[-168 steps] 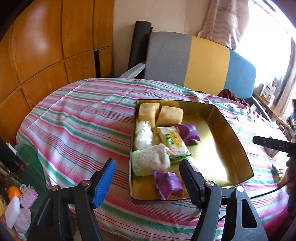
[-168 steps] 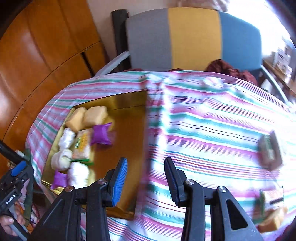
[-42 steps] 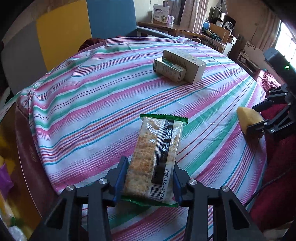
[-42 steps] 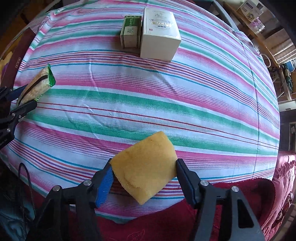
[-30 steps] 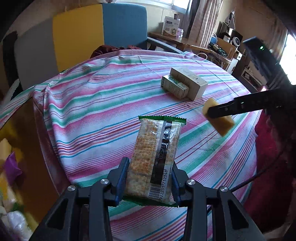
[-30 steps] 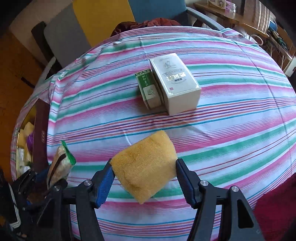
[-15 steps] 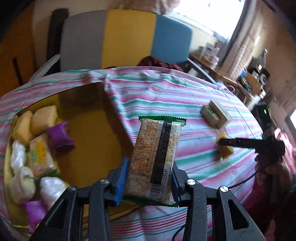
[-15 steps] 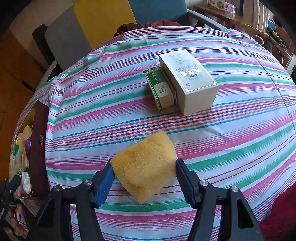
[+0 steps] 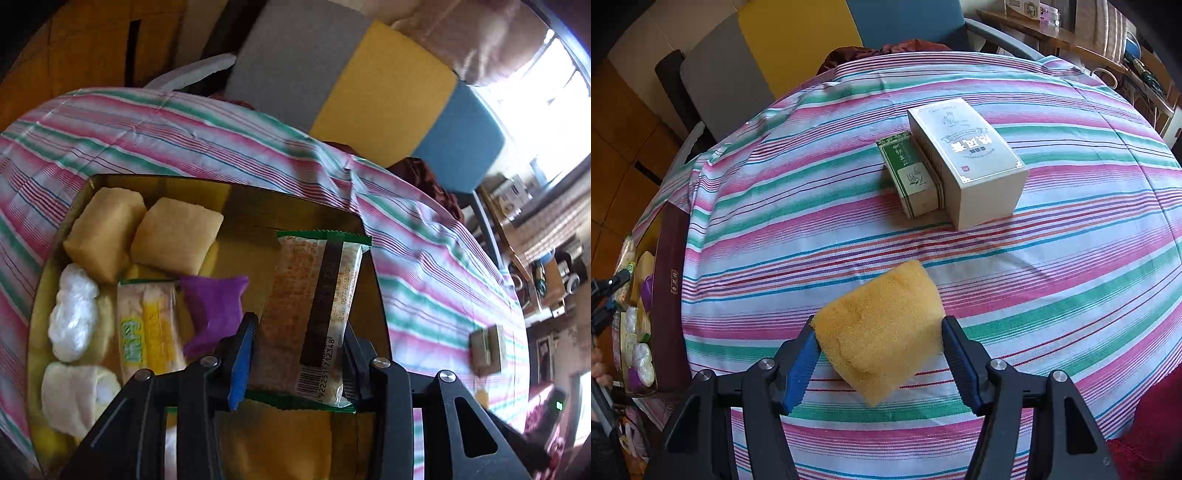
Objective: Organize objects
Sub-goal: 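Carry the cracker packet into the gold tray and release it with the left gripper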
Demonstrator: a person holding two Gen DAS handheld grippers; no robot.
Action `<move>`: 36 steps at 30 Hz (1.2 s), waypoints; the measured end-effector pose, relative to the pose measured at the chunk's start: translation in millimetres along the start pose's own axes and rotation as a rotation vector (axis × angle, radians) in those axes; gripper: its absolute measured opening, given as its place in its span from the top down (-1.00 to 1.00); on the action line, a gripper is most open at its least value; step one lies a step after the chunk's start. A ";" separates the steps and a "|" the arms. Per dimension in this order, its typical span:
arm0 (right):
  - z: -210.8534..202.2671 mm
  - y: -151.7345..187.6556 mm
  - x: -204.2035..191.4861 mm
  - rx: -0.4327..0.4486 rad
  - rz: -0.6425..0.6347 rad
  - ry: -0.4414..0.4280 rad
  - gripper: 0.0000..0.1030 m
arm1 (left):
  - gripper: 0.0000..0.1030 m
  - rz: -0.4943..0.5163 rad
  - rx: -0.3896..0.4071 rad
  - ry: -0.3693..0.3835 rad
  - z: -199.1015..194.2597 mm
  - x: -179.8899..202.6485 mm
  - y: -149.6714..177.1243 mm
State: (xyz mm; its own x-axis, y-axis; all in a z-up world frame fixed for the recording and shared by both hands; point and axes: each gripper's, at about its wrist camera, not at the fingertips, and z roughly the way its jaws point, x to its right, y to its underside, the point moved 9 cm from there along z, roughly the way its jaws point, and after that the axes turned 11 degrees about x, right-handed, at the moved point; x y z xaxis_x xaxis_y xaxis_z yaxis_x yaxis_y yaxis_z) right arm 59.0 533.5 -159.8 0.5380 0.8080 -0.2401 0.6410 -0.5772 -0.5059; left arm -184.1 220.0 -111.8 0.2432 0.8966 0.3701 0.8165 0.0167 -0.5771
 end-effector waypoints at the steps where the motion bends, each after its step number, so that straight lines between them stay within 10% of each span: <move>1: 0.2 -0.4 0.4 0.001 0.002 -0.001 -0.27 | 0.19 -0.018 -0.014 -0.013 8.5 -1.1 -1.3; 20: 0.0 -6.5 2.4 0.015 0.012 -0.007 -0.27 | 0.15 -0.018 -0.079 -0.134 79.8 5.7 -0.4; 36: 2.4 -1.0 -2.9 0.008 -0.025 0.020 -0.27 | -0.17 0.278 0.163 -0.110 -36.8 6.5 5.8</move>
State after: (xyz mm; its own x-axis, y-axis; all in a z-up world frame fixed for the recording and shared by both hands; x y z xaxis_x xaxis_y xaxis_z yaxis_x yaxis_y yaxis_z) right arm 55.5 532.0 -160.6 0.5326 0.8198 -0.2106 0.6503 -0.5556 -0.5182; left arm -158.5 209.7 -85.9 0.3795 0.9190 0.1072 0.6301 -0.1719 -0.7572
